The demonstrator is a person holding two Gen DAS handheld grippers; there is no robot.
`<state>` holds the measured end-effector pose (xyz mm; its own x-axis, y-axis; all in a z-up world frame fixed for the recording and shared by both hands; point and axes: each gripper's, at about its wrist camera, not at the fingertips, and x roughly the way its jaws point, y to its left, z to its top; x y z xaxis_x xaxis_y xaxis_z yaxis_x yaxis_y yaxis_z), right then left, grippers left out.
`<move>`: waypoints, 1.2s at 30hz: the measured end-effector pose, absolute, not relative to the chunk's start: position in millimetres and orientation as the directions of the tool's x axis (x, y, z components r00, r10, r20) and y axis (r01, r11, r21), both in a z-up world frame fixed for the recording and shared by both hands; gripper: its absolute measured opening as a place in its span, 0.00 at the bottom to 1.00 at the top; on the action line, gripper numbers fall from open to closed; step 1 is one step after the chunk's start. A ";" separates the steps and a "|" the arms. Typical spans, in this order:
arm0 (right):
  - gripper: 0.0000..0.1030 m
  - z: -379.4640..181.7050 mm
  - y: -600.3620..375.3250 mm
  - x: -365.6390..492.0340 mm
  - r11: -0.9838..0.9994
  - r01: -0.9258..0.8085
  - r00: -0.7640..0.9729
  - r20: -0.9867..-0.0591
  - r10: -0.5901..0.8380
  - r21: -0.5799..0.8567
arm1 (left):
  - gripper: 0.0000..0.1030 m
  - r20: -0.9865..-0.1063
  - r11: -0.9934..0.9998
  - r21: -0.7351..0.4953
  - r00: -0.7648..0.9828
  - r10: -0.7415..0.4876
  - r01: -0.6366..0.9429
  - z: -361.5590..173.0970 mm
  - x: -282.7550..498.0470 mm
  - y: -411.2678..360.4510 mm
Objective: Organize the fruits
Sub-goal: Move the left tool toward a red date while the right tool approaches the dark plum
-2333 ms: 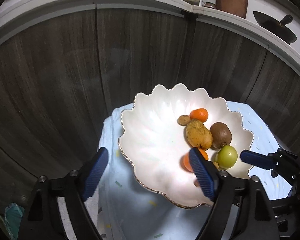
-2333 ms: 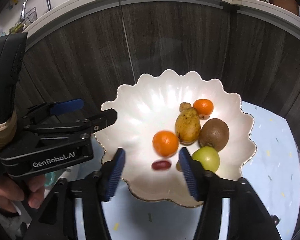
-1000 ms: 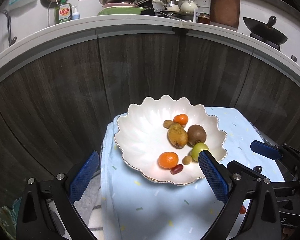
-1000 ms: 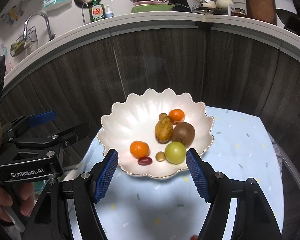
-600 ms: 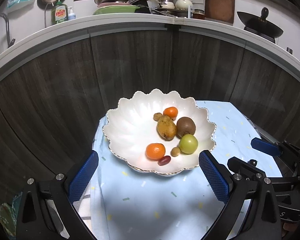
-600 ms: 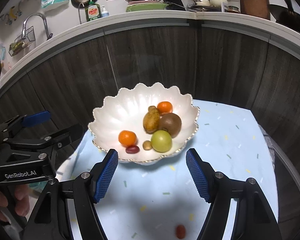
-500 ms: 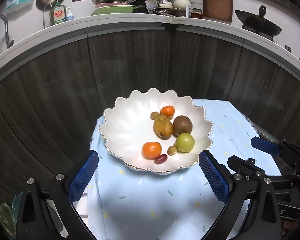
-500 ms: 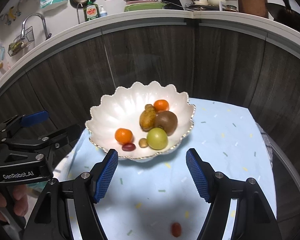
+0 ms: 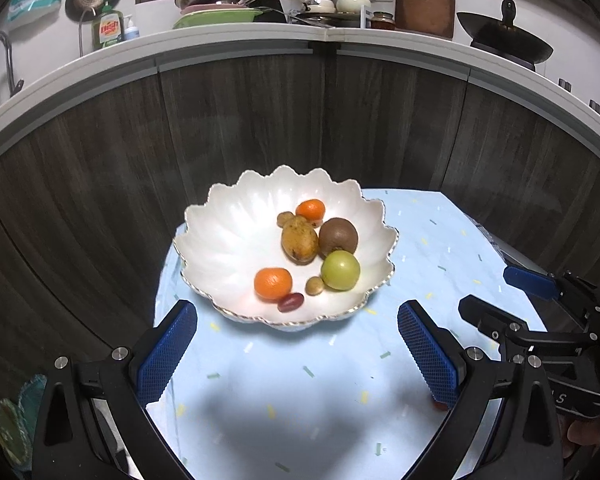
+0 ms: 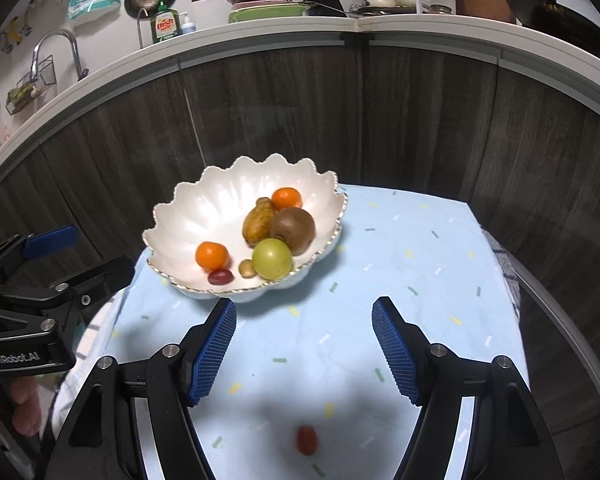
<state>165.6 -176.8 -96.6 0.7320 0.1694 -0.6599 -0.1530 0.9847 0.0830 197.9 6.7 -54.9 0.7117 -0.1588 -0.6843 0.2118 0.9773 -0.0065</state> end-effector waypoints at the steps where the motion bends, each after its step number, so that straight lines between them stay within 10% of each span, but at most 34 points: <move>1: 0.69 -97.3 -178.8 165.0 0.985 -0.152 0.732 -0.661 0.167 0.081 | 0.99 -0.689 0.978 -0.011 0.707 -0.160 0.210 -57.7 195.7 4.4; 36: 0.69 -152.4 -255.2 139.2 0.982 -0.187 0.705 -0.698 0.127 -0.010 | 0.99 -0.751 0.984 -0.011 0.648 -0.125 0.177 -114.9 145.5 -74.1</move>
<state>139.2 -255.2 -152.4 0.7051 0.1266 -0.6978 -0.1867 0.9824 -0.0105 145.5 -74.1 -114.9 0.6485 -0.1251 -0.7509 0.1766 0.9842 -0.0115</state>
